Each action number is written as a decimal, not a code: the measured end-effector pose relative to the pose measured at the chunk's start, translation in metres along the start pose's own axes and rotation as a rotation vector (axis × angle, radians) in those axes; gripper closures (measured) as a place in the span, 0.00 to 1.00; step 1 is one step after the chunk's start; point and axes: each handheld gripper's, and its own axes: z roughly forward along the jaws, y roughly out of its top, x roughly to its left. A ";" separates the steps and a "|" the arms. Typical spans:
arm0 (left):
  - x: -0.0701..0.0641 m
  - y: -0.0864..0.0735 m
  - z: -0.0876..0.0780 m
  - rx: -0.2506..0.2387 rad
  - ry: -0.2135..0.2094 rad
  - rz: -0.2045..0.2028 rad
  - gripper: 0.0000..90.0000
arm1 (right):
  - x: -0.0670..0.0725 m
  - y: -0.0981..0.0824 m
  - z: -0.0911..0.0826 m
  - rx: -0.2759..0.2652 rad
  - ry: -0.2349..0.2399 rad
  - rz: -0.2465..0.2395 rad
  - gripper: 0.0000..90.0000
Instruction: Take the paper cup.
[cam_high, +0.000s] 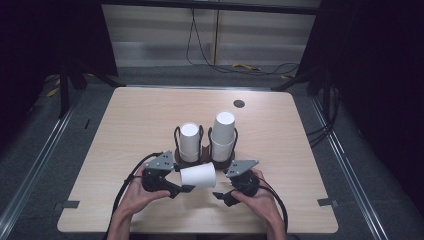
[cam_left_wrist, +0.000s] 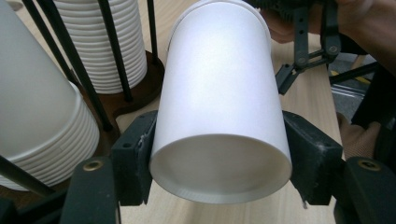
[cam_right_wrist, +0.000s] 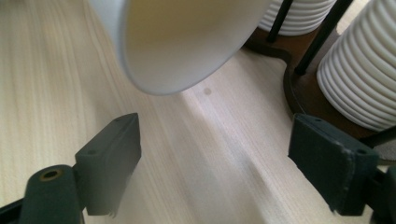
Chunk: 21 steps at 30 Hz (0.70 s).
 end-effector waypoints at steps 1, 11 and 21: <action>0.000 0.000 0.001 -0.004 -0.005 -0.002 0.38 | -0.001 -0.002 -0.001 -0.024 0.005 0.008 0.19; -0.001 -0.010 0.003 -0.068 -0.004 0.006 0.37 | -0.001 -0.015 -0.007 -0.184 0.000 0.068 0.20; -0.003 -0.020 0.002 -0.141 0.007 0.001 0.37 | 0.005 -0.019 -0.009 -0.255 0.031 0.076 0.18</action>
